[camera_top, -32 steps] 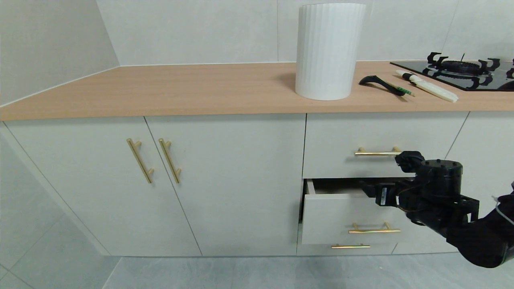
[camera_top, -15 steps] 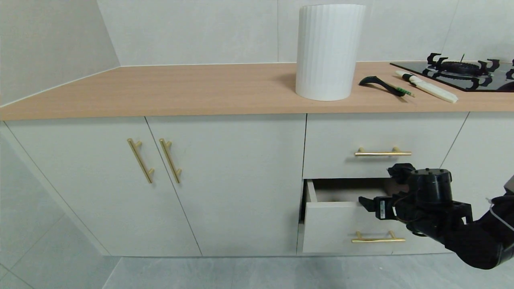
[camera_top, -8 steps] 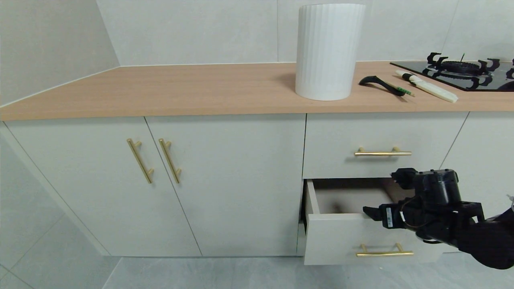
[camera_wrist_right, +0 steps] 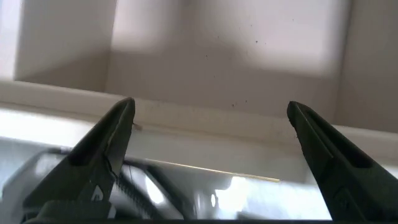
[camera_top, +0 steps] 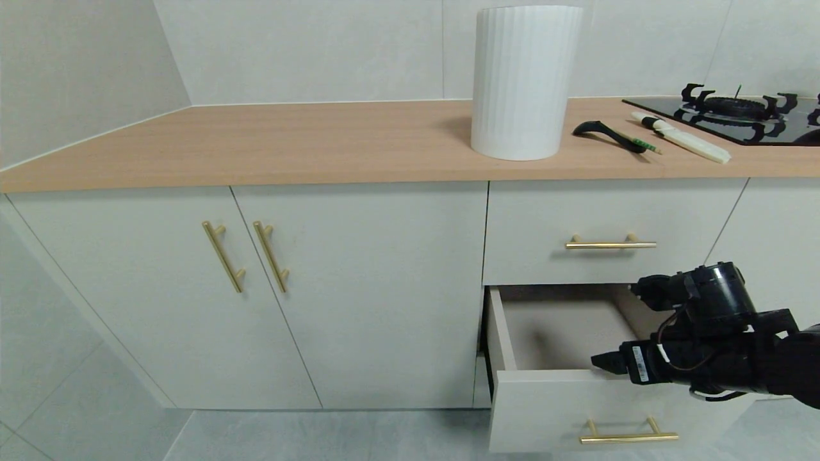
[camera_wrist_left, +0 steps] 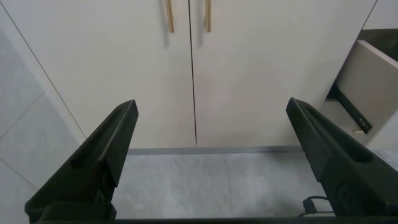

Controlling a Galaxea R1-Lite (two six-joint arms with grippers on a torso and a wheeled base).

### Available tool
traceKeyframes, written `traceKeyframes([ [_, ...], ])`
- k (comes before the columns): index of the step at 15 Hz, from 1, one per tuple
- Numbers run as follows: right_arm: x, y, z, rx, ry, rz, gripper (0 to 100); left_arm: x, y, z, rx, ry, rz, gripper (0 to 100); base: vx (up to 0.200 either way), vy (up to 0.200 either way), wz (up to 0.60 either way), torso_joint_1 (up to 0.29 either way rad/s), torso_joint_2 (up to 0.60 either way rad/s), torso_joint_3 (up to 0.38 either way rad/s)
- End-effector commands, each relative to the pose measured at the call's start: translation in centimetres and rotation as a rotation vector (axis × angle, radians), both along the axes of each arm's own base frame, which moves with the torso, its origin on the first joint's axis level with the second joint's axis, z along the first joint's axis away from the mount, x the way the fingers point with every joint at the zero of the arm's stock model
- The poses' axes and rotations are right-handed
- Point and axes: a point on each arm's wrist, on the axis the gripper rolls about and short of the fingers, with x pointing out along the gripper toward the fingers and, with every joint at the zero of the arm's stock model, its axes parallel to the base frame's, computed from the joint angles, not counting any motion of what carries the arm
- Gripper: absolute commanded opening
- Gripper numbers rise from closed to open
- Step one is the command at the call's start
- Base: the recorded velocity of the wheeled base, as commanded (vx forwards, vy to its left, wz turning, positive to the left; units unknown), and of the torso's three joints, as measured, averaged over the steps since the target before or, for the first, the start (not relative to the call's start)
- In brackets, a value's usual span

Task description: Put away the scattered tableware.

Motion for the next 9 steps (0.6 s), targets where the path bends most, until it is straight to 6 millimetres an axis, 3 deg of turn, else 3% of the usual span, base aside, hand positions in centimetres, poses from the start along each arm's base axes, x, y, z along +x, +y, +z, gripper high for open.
traceKeyframes([
  [1,-0.3,0.2,1.0,-0.008,0.002,0.018,100,0.0,0.0,0.0,0.000,0.001,0.001,100,0.000,0.000,0.00,0.000,0.00,0.000],
  [9,-2.6,0.6,1.2,-0.112,0.220,0.110,100,0.0,0.0,0.0,0.000,0.001,0.000,100,0.000,0.000,0.00,0.000,0.00,0.000],
])
